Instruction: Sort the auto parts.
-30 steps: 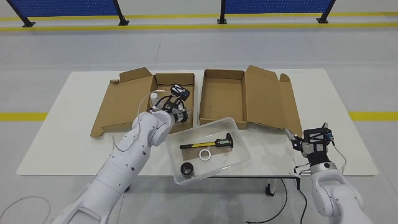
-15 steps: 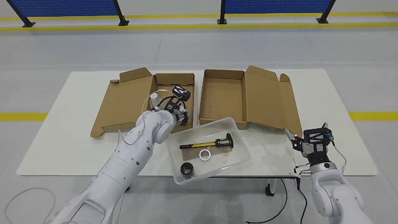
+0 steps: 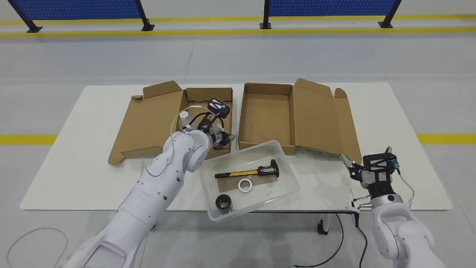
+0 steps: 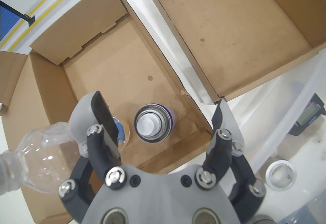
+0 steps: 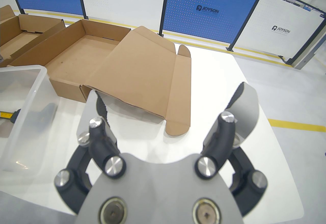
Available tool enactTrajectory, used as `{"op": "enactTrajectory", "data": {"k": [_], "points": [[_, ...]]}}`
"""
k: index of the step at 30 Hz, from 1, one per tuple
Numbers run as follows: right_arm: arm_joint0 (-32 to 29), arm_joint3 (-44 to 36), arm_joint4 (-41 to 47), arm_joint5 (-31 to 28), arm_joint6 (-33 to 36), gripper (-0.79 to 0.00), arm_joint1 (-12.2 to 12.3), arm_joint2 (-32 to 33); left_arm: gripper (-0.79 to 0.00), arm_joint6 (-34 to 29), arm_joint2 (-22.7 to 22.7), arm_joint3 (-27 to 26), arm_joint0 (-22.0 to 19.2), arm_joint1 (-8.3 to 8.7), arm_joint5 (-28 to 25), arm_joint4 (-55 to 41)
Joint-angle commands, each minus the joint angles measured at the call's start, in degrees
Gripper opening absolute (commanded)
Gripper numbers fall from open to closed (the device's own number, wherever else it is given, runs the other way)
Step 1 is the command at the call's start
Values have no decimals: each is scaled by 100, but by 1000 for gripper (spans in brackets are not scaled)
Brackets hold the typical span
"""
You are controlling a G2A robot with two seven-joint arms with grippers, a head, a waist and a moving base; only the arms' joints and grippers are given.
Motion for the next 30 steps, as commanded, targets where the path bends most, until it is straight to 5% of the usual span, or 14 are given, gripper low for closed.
{"op": "enactTrajectory", "data": {"k": [1, 14, 15, 22, 30], "points": [[0, 0, 0, 0, 0, 0, 0, 0, 0, -66, -134, -399, 150, 52, -6, 116], [0, 0, 0, 0, 0, 0, 0, 0, -68, -1537, -1080, -3571, 1847, 465, -1394, 239], [0, 0, 0, 0, 0, 0, 0, 0, -142, -1661, -1125, -3711, 1954, 488, -1506, 205], [0, 0, 0, 0, 0, 0, 0, 0, -139, -2386, -1194, -4188, 2439, 586, -2156, -322], [0, 0, 0, 0, 0, 0, 0, 0, -228, -3079, -1064, -4113, 2422, 648, -2548, -723]]}}
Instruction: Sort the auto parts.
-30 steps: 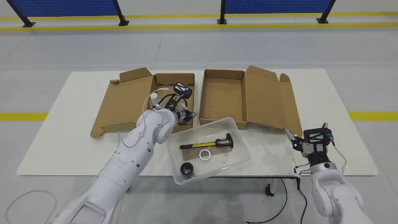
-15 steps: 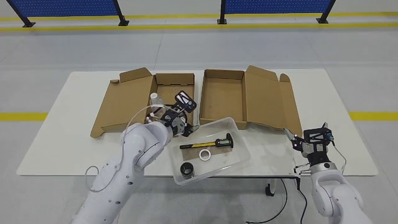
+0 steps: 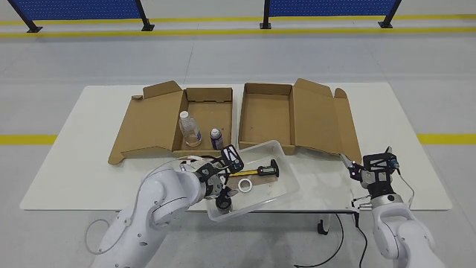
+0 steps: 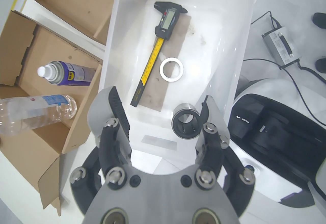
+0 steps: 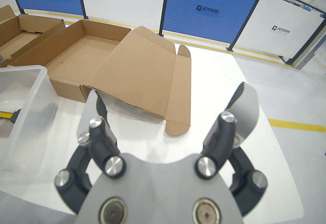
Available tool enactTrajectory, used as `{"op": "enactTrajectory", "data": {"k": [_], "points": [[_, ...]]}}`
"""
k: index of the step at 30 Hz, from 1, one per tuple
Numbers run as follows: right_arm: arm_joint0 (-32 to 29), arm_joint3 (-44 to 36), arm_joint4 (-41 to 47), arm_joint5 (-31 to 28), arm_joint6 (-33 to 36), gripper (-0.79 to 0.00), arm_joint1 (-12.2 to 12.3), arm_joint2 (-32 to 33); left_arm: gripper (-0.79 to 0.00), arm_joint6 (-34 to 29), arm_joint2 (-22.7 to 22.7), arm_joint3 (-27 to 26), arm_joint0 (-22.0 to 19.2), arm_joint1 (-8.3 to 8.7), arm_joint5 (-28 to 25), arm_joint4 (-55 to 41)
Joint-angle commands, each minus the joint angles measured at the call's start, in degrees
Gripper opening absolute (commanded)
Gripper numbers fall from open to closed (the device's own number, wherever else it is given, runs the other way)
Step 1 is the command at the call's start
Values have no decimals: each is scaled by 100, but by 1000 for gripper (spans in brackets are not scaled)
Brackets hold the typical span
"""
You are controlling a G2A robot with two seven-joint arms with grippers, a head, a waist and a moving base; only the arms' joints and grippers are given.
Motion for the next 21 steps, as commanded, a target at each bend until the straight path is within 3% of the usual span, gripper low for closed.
{"op": "enactTrajectory", "data": {"k": [1, 15, 21], "points": [[0, 0, 0, 0, 0, 0, 0, 0, -240, -192, 47, 58, -45, 11, -61, -118], [0, 0, 0, 0, 0, 0, 0, 0, -274, -710, 484, 586, -437, 76, 24, -199], [0, 0, 0, 0, 0, 0, 0, 0, -249, -779, 687, 791, -601, 139, 94, -246]]}}
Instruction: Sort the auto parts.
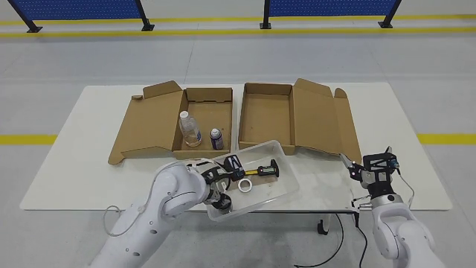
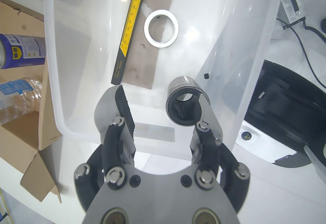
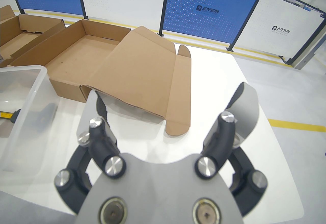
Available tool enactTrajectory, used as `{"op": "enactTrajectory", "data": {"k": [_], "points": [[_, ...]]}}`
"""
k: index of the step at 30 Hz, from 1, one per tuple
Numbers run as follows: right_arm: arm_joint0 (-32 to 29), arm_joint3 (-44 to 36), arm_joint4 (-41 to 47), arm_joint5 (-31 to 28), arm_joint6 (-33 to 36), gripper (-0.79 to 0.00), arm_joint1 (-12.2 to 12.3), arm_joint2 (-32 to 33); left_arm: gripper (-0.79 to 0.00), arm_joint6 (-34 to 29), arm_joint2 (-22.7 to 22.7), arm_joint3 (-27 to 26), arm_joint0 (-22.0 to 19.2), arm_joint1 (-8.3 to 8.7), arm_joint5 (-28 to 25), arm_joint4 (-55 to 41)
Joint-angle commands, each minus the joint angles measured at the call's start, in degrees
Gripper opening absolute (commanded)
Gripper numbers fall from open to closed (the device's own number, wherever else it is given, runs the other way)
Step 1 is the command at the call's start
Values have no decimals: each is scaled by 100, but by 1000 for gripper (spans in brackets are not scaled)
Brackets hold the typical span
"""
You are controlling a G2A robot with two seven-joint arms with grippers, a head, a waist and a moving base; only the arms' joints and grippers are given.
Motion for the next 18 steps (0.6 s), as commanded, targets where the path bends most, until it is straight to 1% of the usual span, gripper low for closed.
{"op": "enactTrajectory", "data": {"k": [1, 7, 8, 11, 15, 18], "points": [[0, 0, 0, 0, 0, 0, 0, 0, -249, -22, 32, 37, -54, 23, 22, -49], [0, 0, 0, 0, 0, 0, 0, 0, -277, -75, 199, 209, -185, 88, 75, -50], [0, 0, 0, 0, 0, 0, 0, 0, -308, -86, 231, 235, -208, 98, 87, -45], [0, 0, 0, 0, 0, 0, 0, 0, -323, -108, 297, 292, -270, 123, 108, -63], [0, 0, 0, 0, 0, 0, 0, 0, -363, -117, 385, 386, -359, 148, 118, -60], [0, 0, 0, 0, 0, 0, 0, 0, -413, -121, 462, 457, -422, 156, 121, -85]]}}
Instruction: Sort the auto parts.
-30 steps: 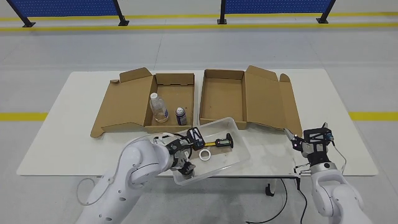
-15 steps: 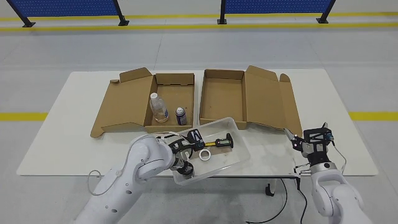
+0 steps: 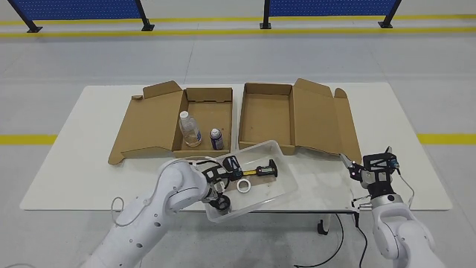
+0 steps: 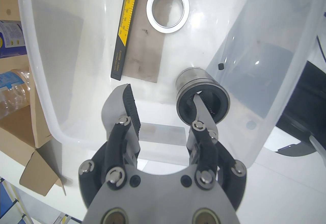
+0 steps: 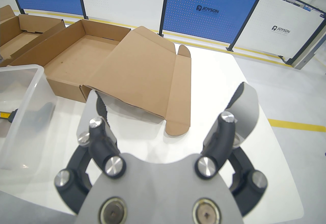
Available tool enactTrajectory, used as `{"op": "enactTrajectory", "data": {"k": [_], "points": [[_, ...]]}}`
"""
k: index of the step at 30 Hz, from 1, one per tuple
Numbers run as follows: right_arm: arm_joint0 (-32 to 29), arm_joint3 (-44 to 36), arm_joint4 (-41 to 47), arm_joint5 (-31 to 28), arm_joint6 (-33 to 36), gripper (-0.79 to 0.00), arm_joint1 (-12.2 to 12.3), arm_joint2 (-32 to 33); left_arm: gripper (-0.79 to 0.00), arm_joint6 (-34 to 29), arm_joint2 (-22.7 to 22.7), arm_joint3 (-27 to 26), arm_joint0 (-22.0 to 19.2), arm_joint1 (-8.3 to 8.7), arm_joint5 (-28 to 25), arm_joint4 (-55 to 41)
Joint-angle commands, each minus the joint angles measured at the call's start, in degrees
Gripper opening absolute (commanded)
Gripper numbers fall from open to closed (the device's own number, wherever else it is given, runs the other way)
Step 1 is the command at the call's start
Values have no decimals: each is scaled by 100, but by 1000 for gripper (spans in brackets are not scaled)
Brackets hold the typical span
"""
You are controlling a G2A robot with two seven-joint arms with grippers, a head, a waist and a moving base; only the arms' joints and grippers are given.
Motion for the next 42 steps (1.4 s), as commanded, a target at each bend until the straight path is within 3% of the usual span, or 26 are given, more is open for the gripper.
{"op": "enactTrajectory", "data": {"k": [1, 11, 20, 36, 42], "points": [[0, 0, 0, 0, 0, 0, 0, 0, -422, 3, 53, 49, -42, 4, -3, -34], [0, 0, 0, 0, 0, 0, 0, 0, -499, -2, 288, 404, -290, 0, 3, 22], [0, 0, 0, 0, 0, 0, 0, 0, -785, 62, 364, 570, -400, 7, -7, 154], [0, 0, 0, 0, 0, 0, 0, 0, -785, 169, 348, 751, -560, 53, -17, 678], [0, 0, 0, 0, 0, 0, 0, 0, -785, 372, 256, 583, -499, 75, 122, 781]]}}
